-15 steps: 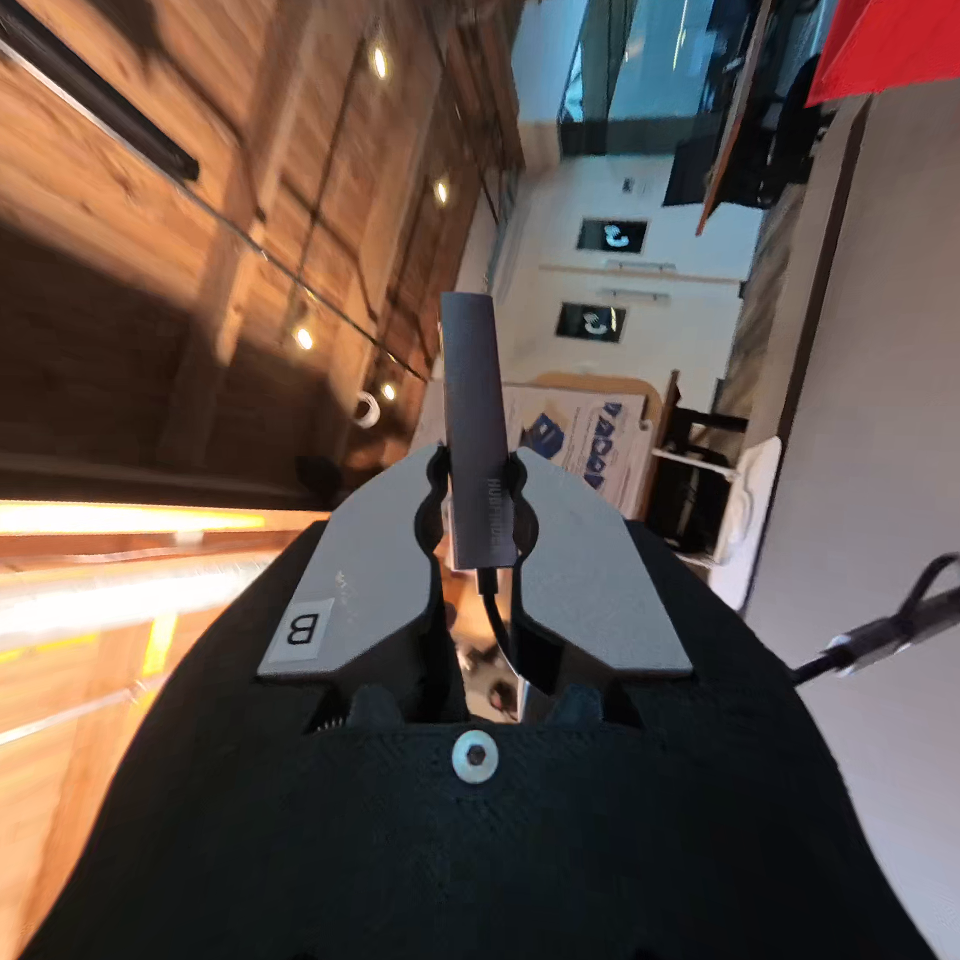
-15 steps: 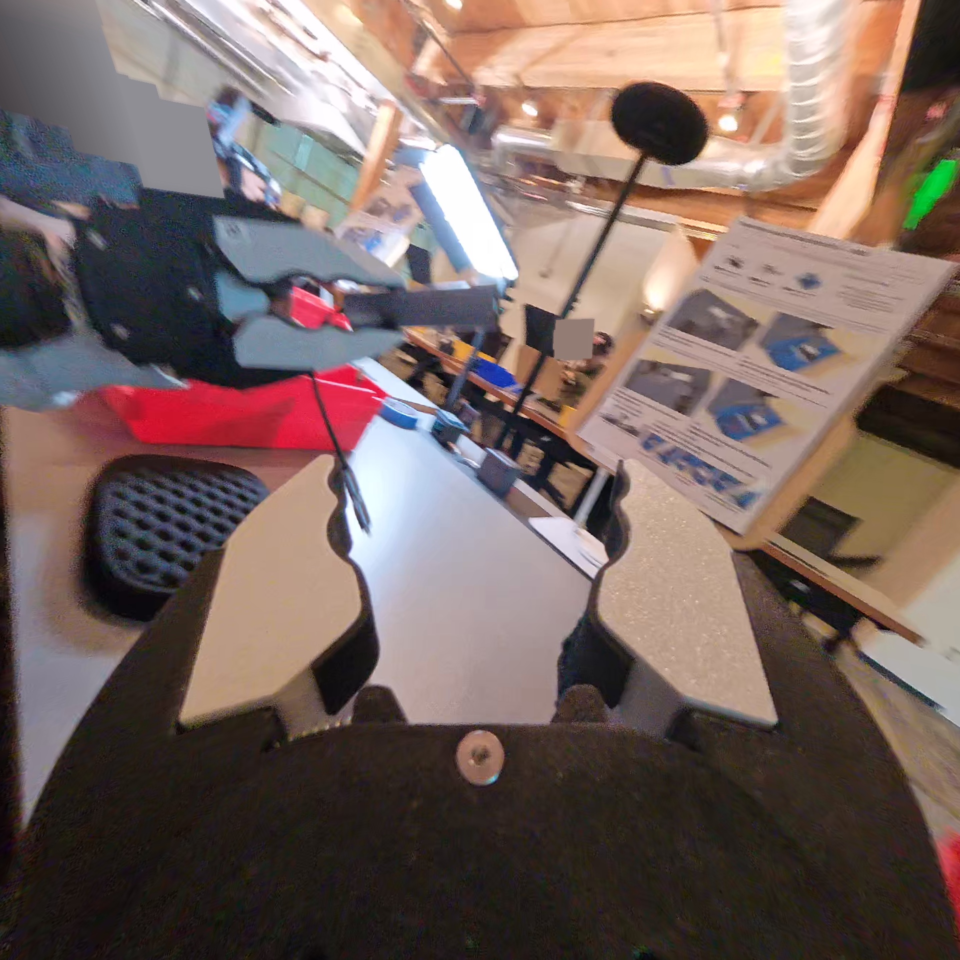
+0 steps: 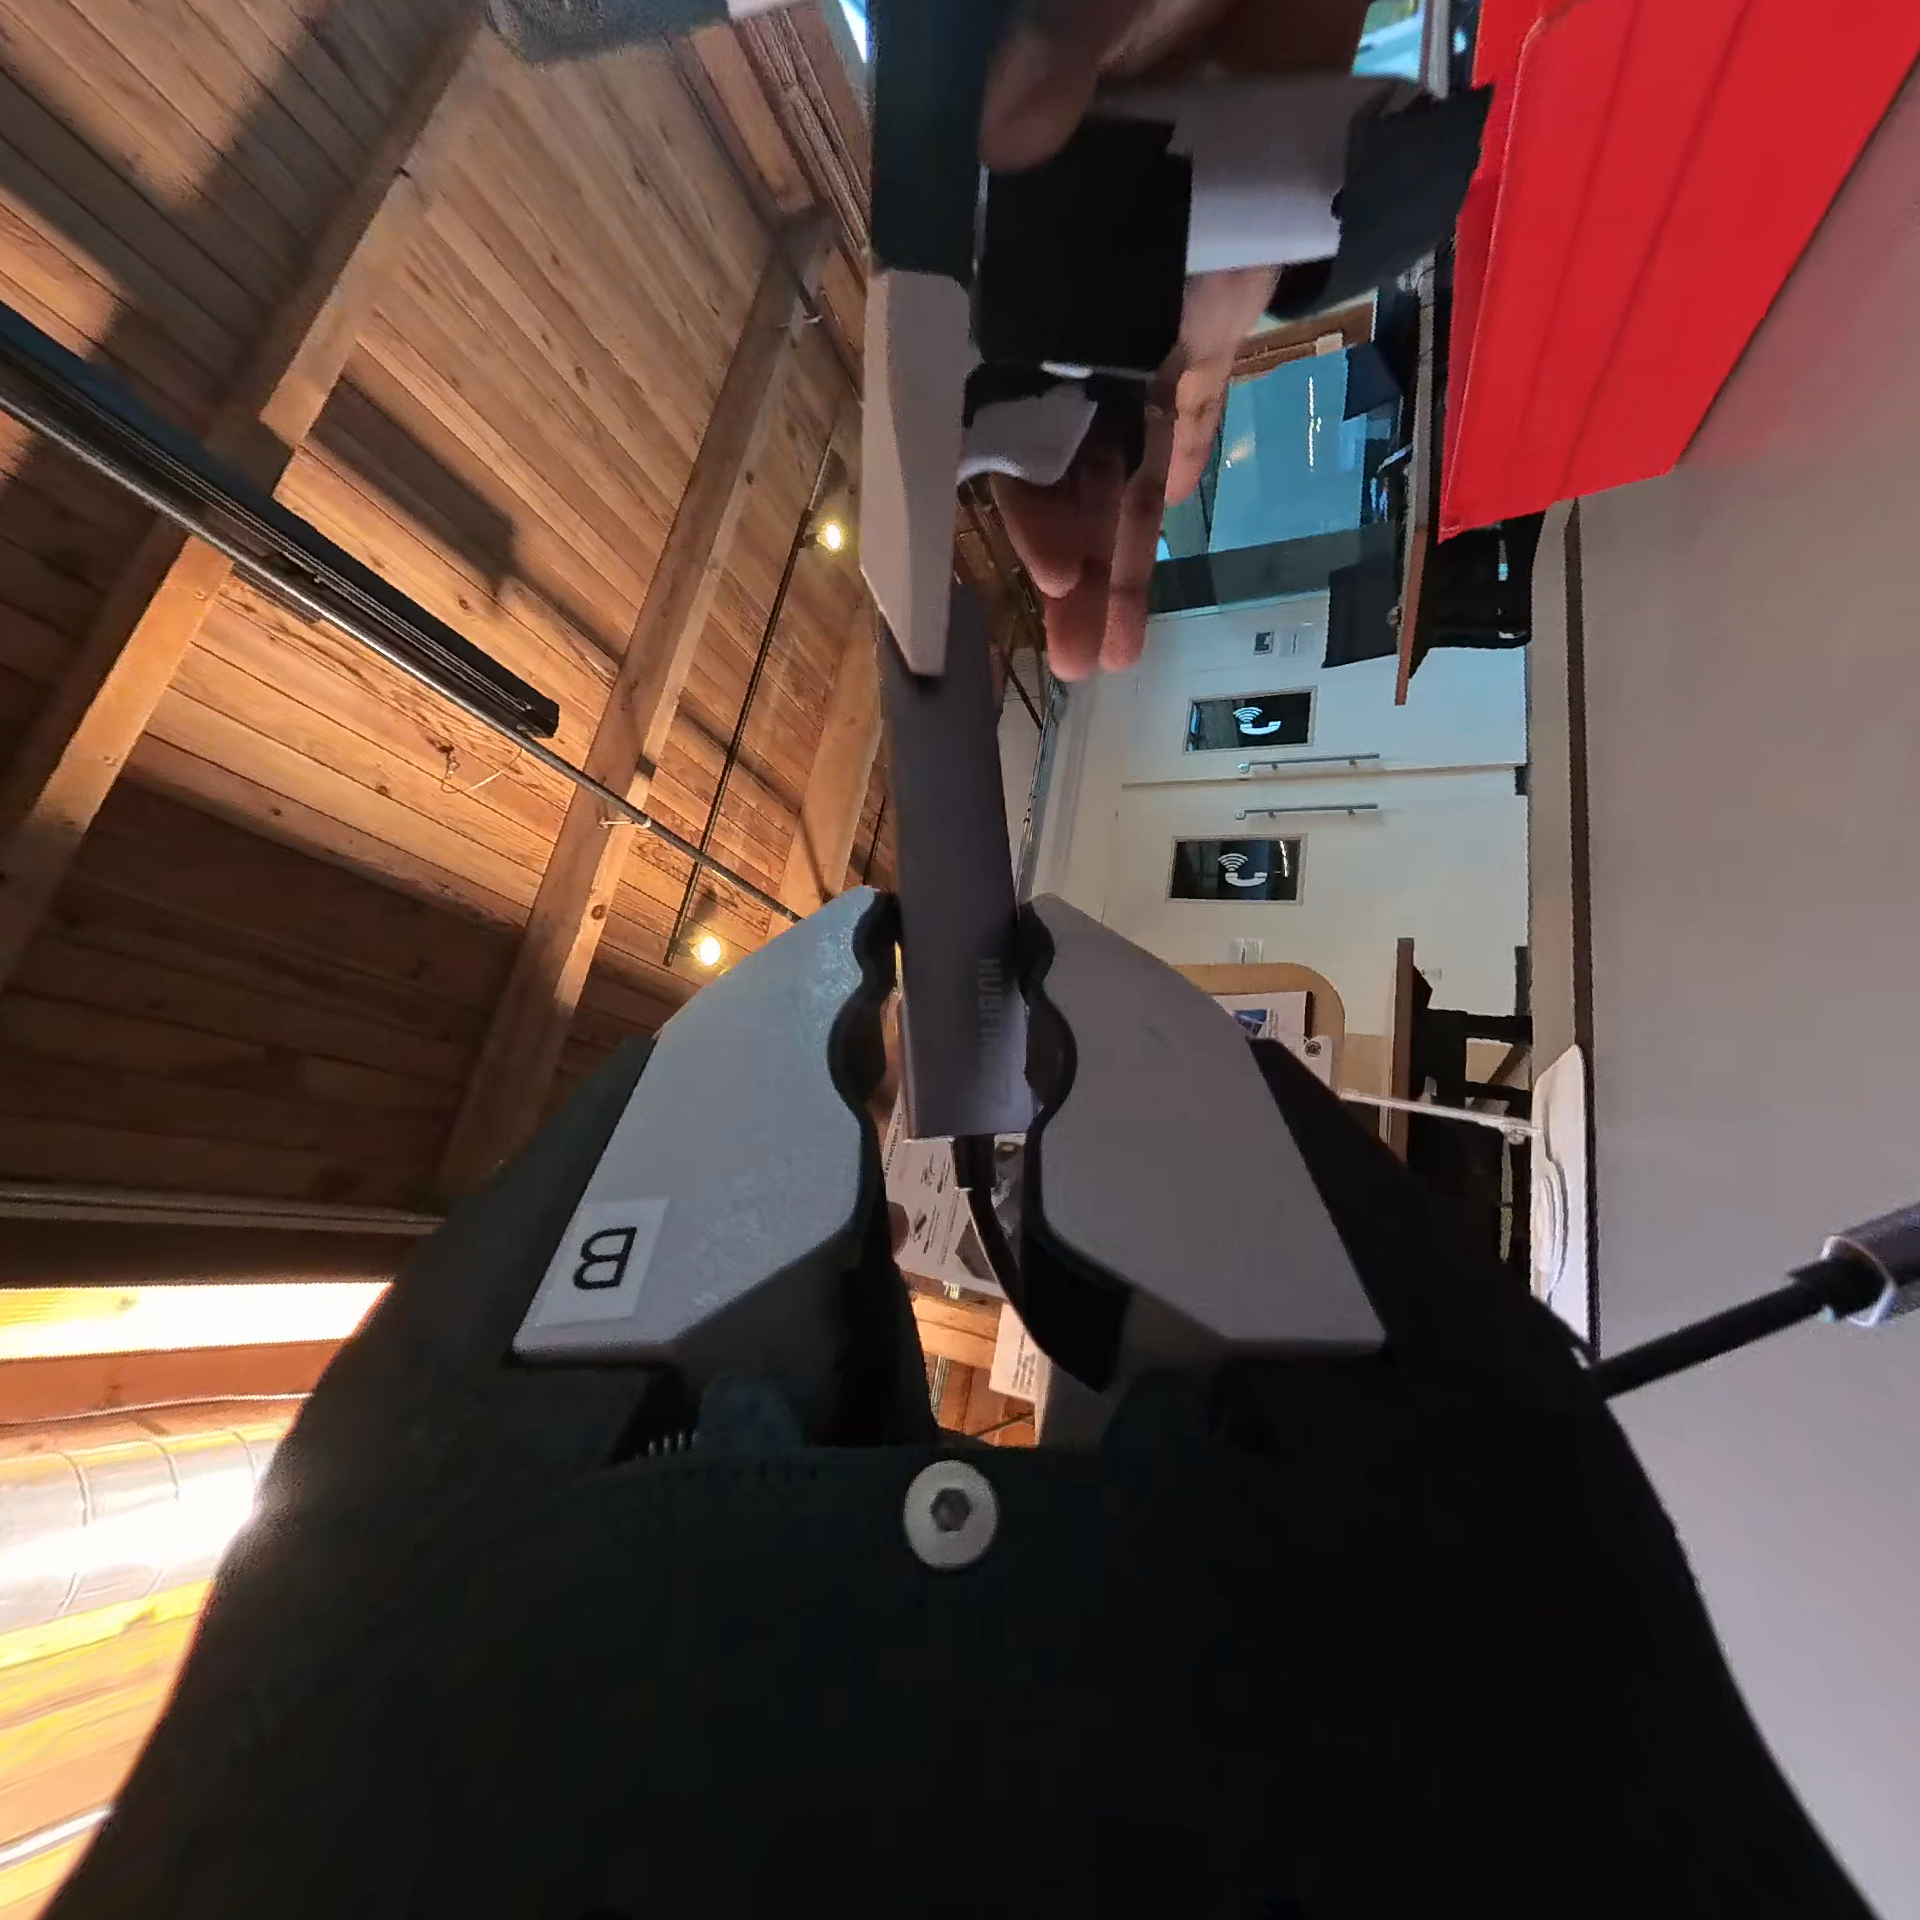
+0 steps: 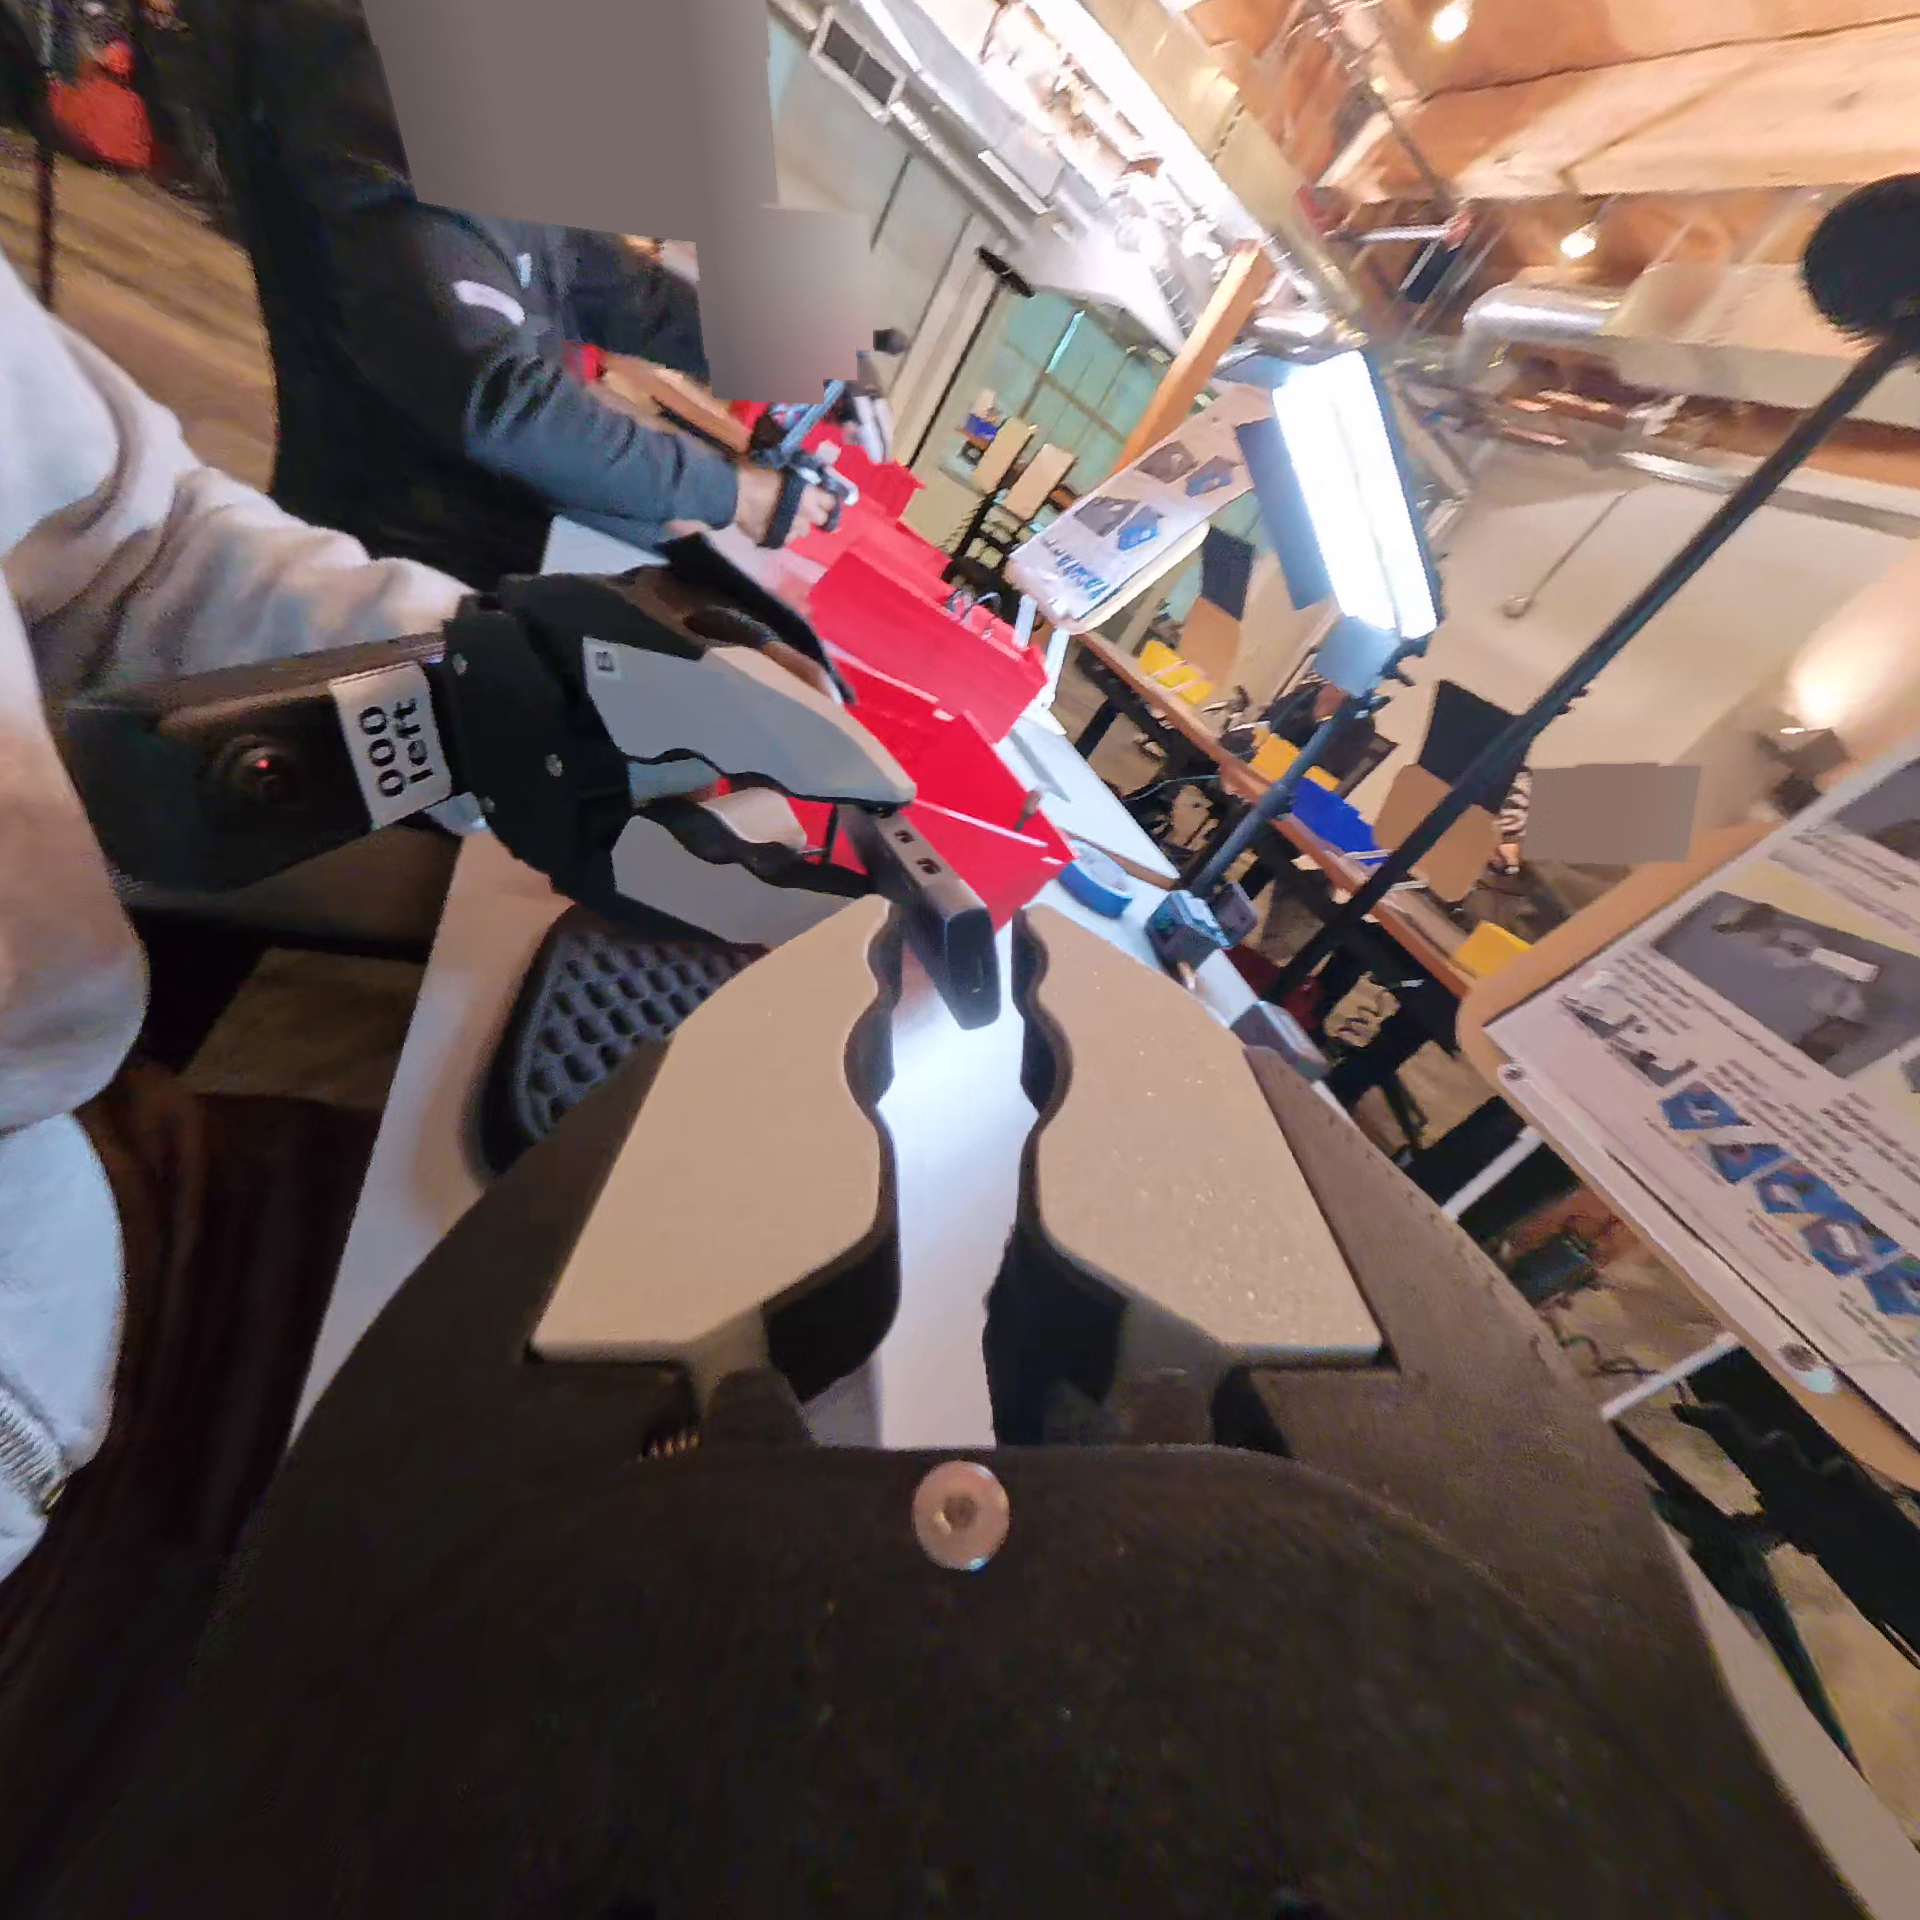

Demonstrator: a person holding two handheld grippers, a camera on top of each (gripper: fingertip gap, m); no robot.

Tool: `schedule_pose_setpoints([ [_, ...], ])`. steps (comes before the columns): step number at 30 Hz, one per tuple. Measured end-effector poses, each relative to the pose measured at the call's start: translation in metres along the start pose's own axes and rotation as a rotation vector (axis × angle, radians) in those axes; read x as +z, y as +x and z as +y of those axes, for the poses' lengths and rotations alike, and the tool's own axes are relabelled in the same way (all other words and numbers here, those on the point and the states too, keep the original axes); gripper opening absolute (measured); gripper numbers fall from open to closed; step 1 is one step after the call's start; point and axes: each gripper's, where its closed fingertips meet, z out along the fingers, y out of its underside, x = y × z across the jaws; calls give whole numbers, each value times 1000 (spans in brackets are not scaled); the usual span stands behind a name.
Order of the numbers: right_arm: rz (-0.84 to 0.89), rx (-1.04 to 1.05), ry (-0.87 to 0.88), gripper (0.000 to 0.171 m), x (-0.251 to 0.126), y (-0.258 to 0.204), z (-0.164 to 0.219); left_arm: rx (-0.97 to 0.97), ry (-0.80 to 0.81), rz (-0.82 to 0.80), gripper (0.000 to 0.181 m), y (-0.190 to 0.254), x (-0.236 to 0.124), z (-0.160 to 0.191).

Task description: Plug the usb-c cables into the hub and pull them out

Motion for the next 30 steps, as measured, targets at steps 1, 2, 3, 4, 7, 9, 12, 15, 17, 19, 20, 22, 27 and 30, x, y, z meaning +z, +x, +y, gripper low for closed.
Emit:
schedule_pose_setpoints([
  [1,-24,-5,-14,18,2,-3,2,-2,5,-3,23,0,0,-2],
  [2,-40,-15,-25,15,4,-5,3,-5,9,0,23,0,0,-3],
  [3,-58,-31,-33,13,6,-8,4,-8,5,6,23,1,1,-3],
  [4,-66,-42,-43,11,6,-10,4,-18,-4,11,24,3,1,-1],
  [7,-4,-103,-79,10,7,-4,4,-181,-53,46,27,7,3,11],
  [9,127,-245,-134,9,3,11,7,-404,-128,23,44,3,1,30],
  [12,318,-511,-290,9,-7,32,19,-884,-252,-123,59,-14,-14,68],
  [15,377,-760,-503,9,-16,35,47,-1426,-270,-323,73,-23,-41,102],
  [17,362,-841,-639,9,-22,29,76,-1657,-221,-445,75,-20,-60,118],
  [19,318,-855,-738,9,-28,15,107,-1705,-247,-538,75,-12,-78,132],
  [20,297,-839,-780,9,-31,7,121,-1702,-271,-554,75,-5,-84,135],
  [22,243,-781,-859,10,-37,-8,146,-1686,-310,-543,75,6,-89,136],
  [27,174,-678,-923,10,-41,-34,170,-1656,-321,-470,75,25,-85,126],
  [30,138,-653,-930,13,-41,-40,177,-1633,-317,-446,75,27,-82,122],
])
